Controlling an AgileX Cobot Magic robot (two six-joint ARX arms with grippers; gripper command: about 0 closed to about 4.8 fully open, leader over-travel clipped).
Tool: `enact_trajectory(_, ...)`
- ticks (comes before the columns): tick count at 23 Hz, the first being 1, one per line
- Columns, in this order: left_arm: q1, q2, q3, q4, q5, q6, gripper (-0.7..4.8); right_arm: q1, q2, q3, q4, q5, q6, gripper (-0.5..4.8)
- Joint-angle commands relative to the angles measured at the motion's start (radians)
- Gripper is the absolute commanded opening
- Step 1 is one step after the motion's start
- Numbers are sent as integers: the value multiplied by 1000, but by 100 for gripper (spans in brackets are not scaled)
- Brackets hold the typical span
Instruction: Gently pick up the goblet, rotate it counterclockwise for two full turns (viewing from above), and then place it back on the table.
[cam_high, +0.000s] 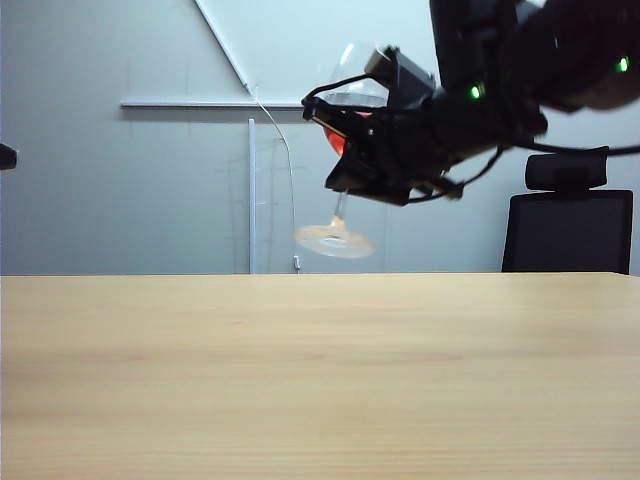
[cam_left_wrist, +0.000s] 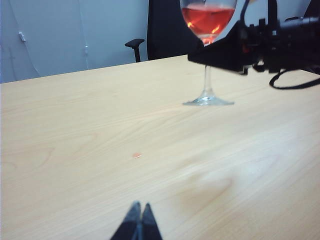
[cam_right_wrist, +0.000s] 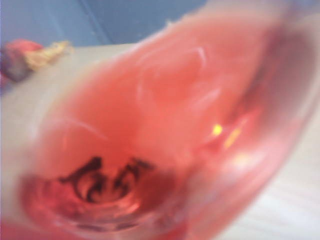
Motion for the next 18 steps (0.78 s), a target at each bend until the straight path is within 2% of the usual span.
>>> enact_trajectory(1, 1, 2, 3, 13, 3, 0, -5, 39, -37, 21, -8, 104, -205, -6)
enact_trajectory(6, 1, 2, 3, 13, 3, 0, -5, 115, -72, 35, -55, 248, -429, -6)
enact_trajectory(12, 1, 2, 3, 13, 3, 0, -5, 185, -75, 52, -75, 332, -647, -6)
enact_trajectory(15, 1, 2, 3, 13, 3, 0, -5, 195, -75, 51, -74, 364, -701, -6)
enact_trajectory(18, 1, 2, 3, 13, 3, 0, -5, 194, -75, 51, -77, 374, -704, -6)
